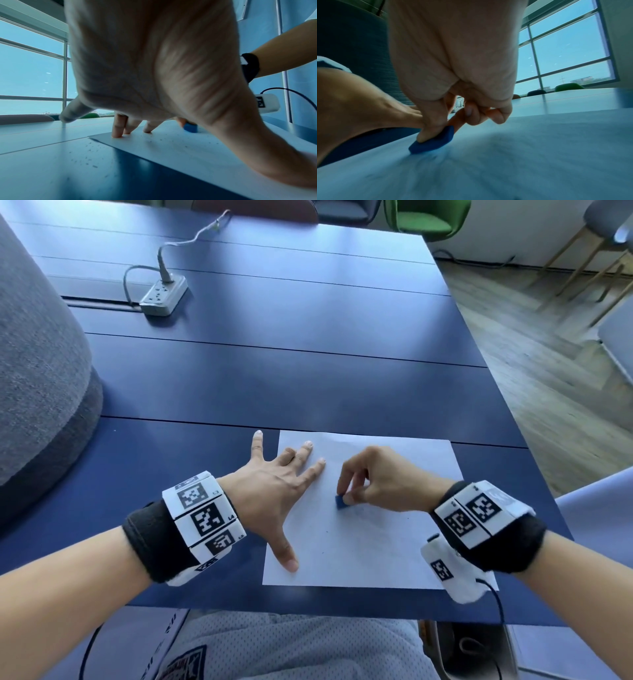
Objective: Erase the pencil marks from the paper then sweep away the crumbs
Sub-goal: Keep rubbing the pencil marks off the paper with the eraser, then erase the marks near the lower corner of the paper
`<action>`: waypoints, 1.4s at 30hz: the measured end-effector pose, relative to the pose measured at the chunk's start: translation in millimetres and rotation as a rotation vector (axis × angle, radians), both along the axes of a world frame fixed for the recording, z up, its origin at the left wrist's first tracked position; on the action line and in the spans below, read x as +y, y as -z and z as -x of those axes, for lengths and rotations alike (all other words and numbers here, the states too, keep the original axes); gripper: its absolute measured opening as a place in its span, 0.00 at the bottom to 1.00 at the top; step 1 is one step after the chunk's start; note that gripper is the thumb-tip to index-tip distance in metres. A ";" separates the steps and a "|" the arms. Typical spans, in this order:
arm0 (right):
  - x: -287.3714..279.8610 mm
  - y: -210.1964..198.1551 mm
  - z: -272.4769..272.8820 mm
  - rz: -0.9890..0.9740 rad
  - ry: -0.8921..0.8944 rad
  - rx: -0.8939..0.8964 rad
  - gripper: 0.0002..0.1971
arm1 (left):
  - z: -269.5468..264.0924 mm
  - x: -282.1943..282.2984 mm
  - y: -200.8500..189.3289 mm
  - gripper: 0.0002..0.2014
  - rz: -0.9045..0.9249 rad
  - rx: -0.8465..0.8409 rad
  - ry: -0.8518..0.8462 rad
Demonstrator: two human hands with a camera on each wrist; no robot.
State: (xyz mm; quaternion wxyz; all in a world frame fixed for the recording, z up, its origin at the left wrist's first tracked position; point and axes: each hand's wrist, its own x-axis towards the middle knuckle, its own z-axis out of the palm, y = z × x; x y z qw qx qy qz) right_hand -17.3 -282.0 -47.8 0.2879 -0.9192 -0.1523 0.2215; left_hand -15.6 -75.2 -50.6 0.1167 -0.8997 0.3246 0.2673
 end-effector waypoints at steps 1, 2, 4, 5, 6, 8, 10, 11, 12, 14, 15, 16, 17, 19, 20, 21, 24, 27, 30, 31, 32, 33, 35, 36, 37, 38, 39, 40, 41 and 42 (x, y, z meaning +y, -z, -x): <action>0.5 -0.3 -4.0 -0.016 0.037 -0.012 0.04 | 0.3 0.1 -0.3 0.77 0.003 0.002 -0.001; 0.7 -0.6 -5.1 -0.033 0.051 -0.012 0.04 | 0.2 0.6 -0.5 0.77 0.006 0.005 -0.004; -0.6 -2.0 4.3 -0.038 -0.015 0.029 0.05 | 0.1 1.7 0.0 0.78 0.014 0.014 -0.013; -1.7 -1.3 12.4 -0.032 -0.084 0.071 0.06 | -0.3 2.6 1.2 0.79 0.019 0.015 -0.016; -3.5 -1.2 22.5 -0.020 -0.145 0.118 0.07 | -0.1 2.5 1.7 0.79 0.021 0.013 -0.014; -5.1 -0.6 33.5 0.007 -0.197 0.169 0.06 | 0.0 3.3 2.4 0.80 0.024 0.011 -0.012; -2.1 -0.6 26.8 0.006 -0.171 0.134 0.05 | 0.3 3.0 2.1 0.80 0.019 0.011 -0.006; 0.8 0.4 19.6 0.003 -0.142 0.092 0.05 | 0.1 2.5 2.4 0.80 0.015 0.012 0.005; 5.9 0.5 9.5 0.005 -0.121 0.042 0.06 | 0.2 3.8 2.7 0.80 0.016 0.009 0.004; 11.3 2.5 -11.1 -0.001 -0.037 -0.029 0.05 | 0.3 4.3 3.4 0.80 0.019 0.013 0.008; 11.9 3.7 -20.7 -0.011 0.014 -0.045 0.05 | 0.5 4.3 3.2 0.80 0.024 0.014 0.011; 12.5 5.4 -29.2 -0.022 0.066 -0.055 0.04 | 0.7 4.6 3.1 0.80 0.028 0.014 0.014; 13.1 6.9 -35.5 -0.035 0.117 -0.065 0.03 | 0.6 5.0 2.8 0.80 0.033 0.012 0.018; 13.8 8.4 -40.7 -0.066 0.194 -0.074 0.02 | 0.3 5.0 2.2 0.80 0.040 0.011 0.018; 14.6 8.9 -40.2 -0.077 0.201 -0.076 0.02 | -0.2 5.6 2.4 0.80 0.044 0.011 0.015; 14.3 9.0 -37.4 -0.076 0.186 -0.068 0.02 | -0.3 5.3 2.6 0.80 0.046 0.012 0.013; 15.1 5.9 -32.4 -0.034 0.079 0.009 0.03 | -0.4 6.1 2.6 0.79 0.054 0.015 0.009; 16.2 6.2 -46.8 -0.036 0.159 -0.045 0.04 | -1.1 7.0 2.6 0.79 0.044 0.005 0.023; 17.4 8.7 -52.1 -0.088 0.273 -0.080 0.02 | -1.0 6.9 3.9 0.80 0.043 -0.002 0.028; 17.5 8.9 -49.1 -0.098 0.264 -0.067 0.02 | -0.9 6.5 3.6 0.80 0.042 0.001 0.026; 17.7 9.1 -45.1 -0.095 0.228 -0.042 0.02 | -0.8 6.4 3.6 0.79 0.040 0.003 0.024; 18.9 8.0 -41.6 -0.078 0.177 -0.006 0.02 | -0.9 6.4 3.4 0.79 0.038 0.002 0.023; 21.1 5.0 -40.3 -0.023 0.109 0.039 0.05 | -1.2 6.1 2.6 0.79 0.033 0.003 0.023; 21.8 4.6 -43.4 -0.010 0.118 0.027 0.06 | -1.5 5.8 2.4 0.79 0.032 0.005 0.021; 22.0 4.9 -47.0 -0.008 0.149 -0.002 0.06 | -1.8 5.7 2.3 0.79 0.032 0.006 0.018; 22.0 5.5 -49.1 -0.014 0.188 -0.036 0.05 | -2.1 5.3 3.0 0.80 0.033 0.005 0.015; 22.8 6.1 -49.0 -0.027 0.220 -0.065 0.04 | -2.2 4.9 2.8 0.80 0.031 0.006 0.011; 22.9 6.7 -45.7 -0.041 0.234 -0.081 0.04 | -1.7 4.2 2.0 0.80 0.026 0.009 0.008; 22.5 6.9 -40.5 -0.045 0.220 -0.085 0.05 | -1.6 3.6 1.3 0.80 0.020 0.012 0.006; 21.8 6.3 -33.3 -0.030 0.179 -0.072 0.06 | -1.2 3.0 1.3 0.79 0.018 0.015 0.002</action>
